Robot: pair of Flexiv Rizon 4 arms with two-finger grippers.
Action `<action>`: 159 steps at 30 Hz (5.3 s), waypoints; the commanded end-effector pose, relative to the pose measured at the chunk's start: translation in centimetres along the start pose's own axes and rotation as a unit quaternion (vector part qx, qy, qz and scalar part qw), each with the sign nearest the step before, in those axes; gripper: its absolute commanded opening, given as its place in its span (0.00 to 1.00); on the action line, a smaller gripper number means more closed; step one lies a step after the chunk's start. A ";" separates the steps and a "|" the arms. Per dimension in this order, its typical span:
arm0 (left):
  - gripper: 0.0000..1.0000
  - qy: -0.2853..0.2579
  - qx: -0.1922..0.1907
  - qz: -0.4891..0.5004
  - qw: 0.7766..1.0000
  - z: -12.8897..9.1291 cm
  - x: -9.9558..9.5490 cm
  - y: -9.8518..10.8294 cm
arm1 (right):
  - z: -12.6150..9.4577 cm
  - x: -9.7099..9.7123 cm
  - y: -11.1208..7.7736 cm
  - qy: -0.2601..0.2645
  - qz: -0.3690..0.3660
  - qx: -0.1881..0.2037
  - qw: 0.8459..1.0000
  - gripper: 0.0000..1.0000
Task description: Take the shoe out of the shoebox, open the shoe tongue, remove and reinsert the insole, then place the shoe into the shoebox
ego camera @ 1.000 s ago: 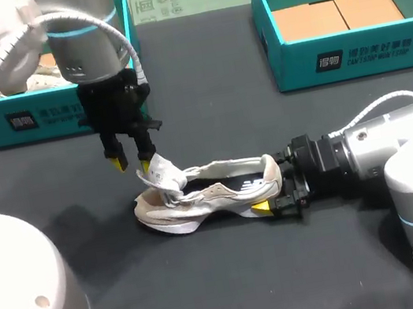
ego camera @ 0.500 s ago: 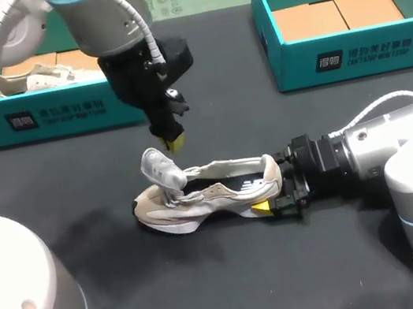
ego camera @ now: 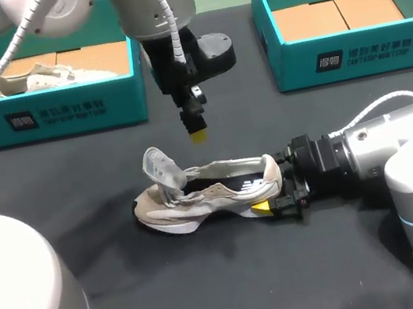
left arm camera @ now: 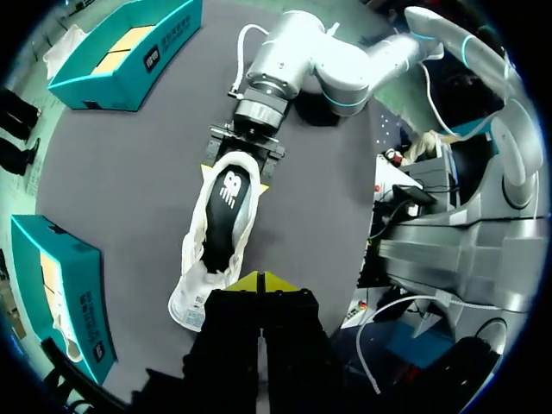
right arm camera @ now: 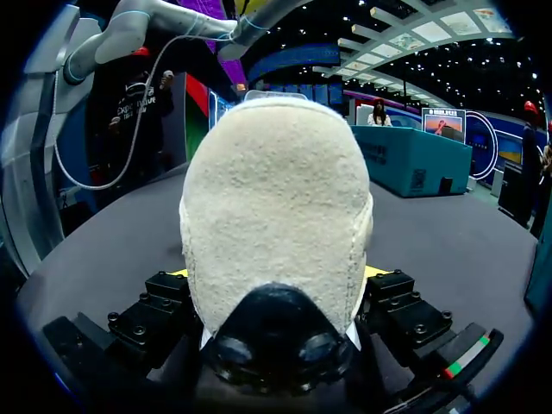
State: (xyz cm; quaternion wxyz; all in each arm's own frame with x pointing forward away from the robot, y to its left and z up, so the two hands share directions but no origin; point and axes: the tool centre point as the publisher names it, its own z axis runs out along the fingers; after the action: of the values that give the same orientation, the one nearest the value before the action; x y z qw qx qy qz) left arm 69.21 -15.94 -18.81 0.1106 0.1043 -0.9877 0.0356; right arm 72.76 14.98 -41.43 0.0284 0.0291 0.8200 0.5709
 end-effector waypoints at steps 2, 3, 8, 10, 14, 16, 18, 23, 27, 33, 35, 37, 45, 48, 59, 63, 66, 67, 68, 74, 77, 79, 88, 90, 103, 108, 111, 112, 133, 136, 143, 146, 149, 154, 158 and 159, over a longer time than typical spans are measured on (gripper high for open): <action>0.00 -0.005 -0.037 0.053 0.998 0.3 -0.1 -0.7 | 0.3 0.1 -0.2 0.000 0.000 0.002 1.000 0.00; 0.00 -0.020 -0.034 0.068 0.997 0.8 -0.1 -0.9 | 0.3 0.1 -0.2 0.000 0.000 0.002 1.000 0.00; 0.00 -0.037 -0.004 0.124 0.992 2.3 -1.2 -1.6 | 0.3 0.1 -0.2 0.000 0.000 0.002 1.000 0.00; 0.00 -0.020 0.012 0.168 0.985 3.0 -1.6 -1.8 | 0.3 0.1 -0.2 0.000 0.000 0.002 1.000 0.00; 0.00 -0.036 0.009 0.177 0.984 3.2 -1.8 -2.0 | 0.3 0.1 -0.2 0.000 0.000 0.002 1.000 0.00; 0.00 -0.036 0.009 0.177 0.984 3.2 -1.8 -2.0 | 0.3 0.1 -0.2 0.000 0.000 0.002 1.000 0.00; 0.00 -0.036 0.009 0.177 0.984 3.2 -1.8 -2.0 | 0.3 0.1 -0.2 0.000 0.000 0.002 1.000 0.00; 0.00 -0.050 -0.003 0.199 0.979 5.0 -1.9 -3.1 | 0.3 0.1 -0.2 0.000 0.000 0.002 1.000 0.00; 0.00 -0.025 -0.031 0.196 0.980 8.8 -3.2 -4.9 | 0.3 0.1 -0.2 0.000 0.000 0.002 1.000 0.00; 0.00 -0.010 -0.039 0.213 0.976 11.3 -3.8 -5.8 | 0.3 0.1 -0.2 0.000 0.000 0.002 1.000 0.00; 0.00 -0.010 -0.039 0.213 0.976 11.3 -3.8 -5.8 | 0.3 0.1 -0.2 0.000 0.000 0.002 1.000 0.00; 0.00 -0.010 -0.039 0.213 0.976 11.3 -3.8 -5.8 | 0.3 0.1 -0.2 0.000 0.000 0.002 1.000 0.00; 0.00 -0.010 -0.041 0.216 0.975 12.5 -3.9 -6.0 | 0.3 0.1 -0.2 0.000 0.000 0.002 1.000 0.00; 0.00 -0.010 -0.038 0.214 0.976 13.7 -3.9 -5.9 | 0.3 0.1 -0.2 0.000 0.000 0.002 1.000 0.00; 0.00 -0.006 -0.051 0.201 0.978 16.9 -4.1 -5.0 | 0.3 0.1 -0.2 0.000 0.000 0.002 1.000 0.00; 0.00 0.004 -0.056 0.187 0.981 17.4 -4.6 -4.2 | 0.3 0.1 -0.2 0.000 0.000 0.002 1.000 0.00; 0.00 0.011 -0.061 0.178 0.982 17.7 -4.9 -3.7 | 0.3 0.1 -0.2 0.000 0.000 0.002 1.000 0.00; 0.00 0.012 -0.061 0.177 0.982 17.7 -5.0 -3.4 | 0.3 0.1 -0.2 0.000 0.000 0.002 1.000 0.00; 0.00 0.013 -0.062 0.176 0.982 17.8 -5.0 -3.2 | 0.3 0.1 -0.2 0.000 0.000 0.002 1.000 0.00; 0.00 0.010 -0.077 0.169 0.983 18.7 -5.0 -2.1 | 0.3 0.1 -0.2 0.000 0.000 0.002 1.000 0.00; 0.00 0.015 -0.078 0.172 0.982 19.1 -5.0 -1.4 | 0.3 0.1 -0.2 0.000 0.000 0.002 1.000 0.00; 0.00 0.016 -0.078 0.175 0.981 19.3 -4.9 -1.1 | 0.3 0.1 -0.2 0.000 0.000 0.002 1.000 0.00; 0.00 0.016 -0.072 0.171 0.983 19.8 -5.0 0.0 | 0.3 0.1 -0.2 0.000 0.000 0.002 1.000 0.00; 0.09 0.015 -0.068 0.171 0.983 19.9 -5.0 0.2 | 0.3 0.1 -0.2 0.000 0.000 0.002 1.000 0.00; 0.36 -0.062 -0.047 0.171 0.982 21.5 -5.0 -0.2 | 0.3 0.1 -0.2 0.000 0.000 0.002 1.000 0.00; 0.34 -0.098 -0.043 0.159 0.981 22.2 -6.2 -1.0 | 0.3 0.1 -0.2 0.000 0.000 0.002 1.000 0.00; 0.31 -0.115 -0.046 0.154 0.980 22.3 -6.8 -1.3 | 0.3 0.1 -0.2 0.000 0.000 0.002 1.000 0.00; 0.30 -0.123 -0.049 0.151 0.980 22.2 -7.0 -1.4 | 0.3 0.1 -0.2 0.000 0.000 0.002 1.000 0.00; 0.00 -0.053 -0.012 0.121 0.991 20.4 -9.9 -0.6 | 0.3 0.1 -0.2 0.000 0.000 0.002 1.000 0.00; 0.00 -0.025 0.006 0.124 0.992 19.9 -9.9 -0.3 | 0.3 0.1 -0.2 0.000 0.000 0.002 1.000 0.00; 0.00 0.014 0.043 0.134 0.990 18.7 -9.5 0.2 | 0.3 0.1 -0.2 0.000 0.000 0.002 1.000 0.00; 0.00 0.022 0.061 0.136 0.989 18.0 -9.2 0.4 | 0.3 0.1 -0.2 0.000 0.000 0.002 1.000 0.00; 0.00 0.027 0.073 0.136 0.988 17.9 -9.0 0.6 | 0.3 0.1 -0.2 0.000 0.000 0.002 1.000 0.00; 0.00 0.036 0.097 0.134 0.985 17.5 -8.7 1.1 | 0.3 0.1 -0.2 0.000 0.000 0.002 1.000 0.00; 0.00 0.032 0.114 0.142 0.983 16.5 -8.2 1.1 | 0.3 0.1 -0.2 0.000 0.000 0.002 1.000 0.00; 0.00 0.031 0.119 0.144 0.982 16.3 -8.0 1.0 | 0.3 0.1 -0.2 0.000 0.000 0.002 1.000 0.00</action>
State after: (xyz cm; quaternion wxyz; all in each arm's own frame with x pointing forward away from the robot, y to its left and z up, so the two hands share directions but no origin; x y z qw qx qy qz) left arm 73.62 -15.94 -37.30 0.1278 -0.0295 -0.9807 0.1451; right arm 72.83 15.07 -41.36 0.0283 0.0291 0.8198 0.5713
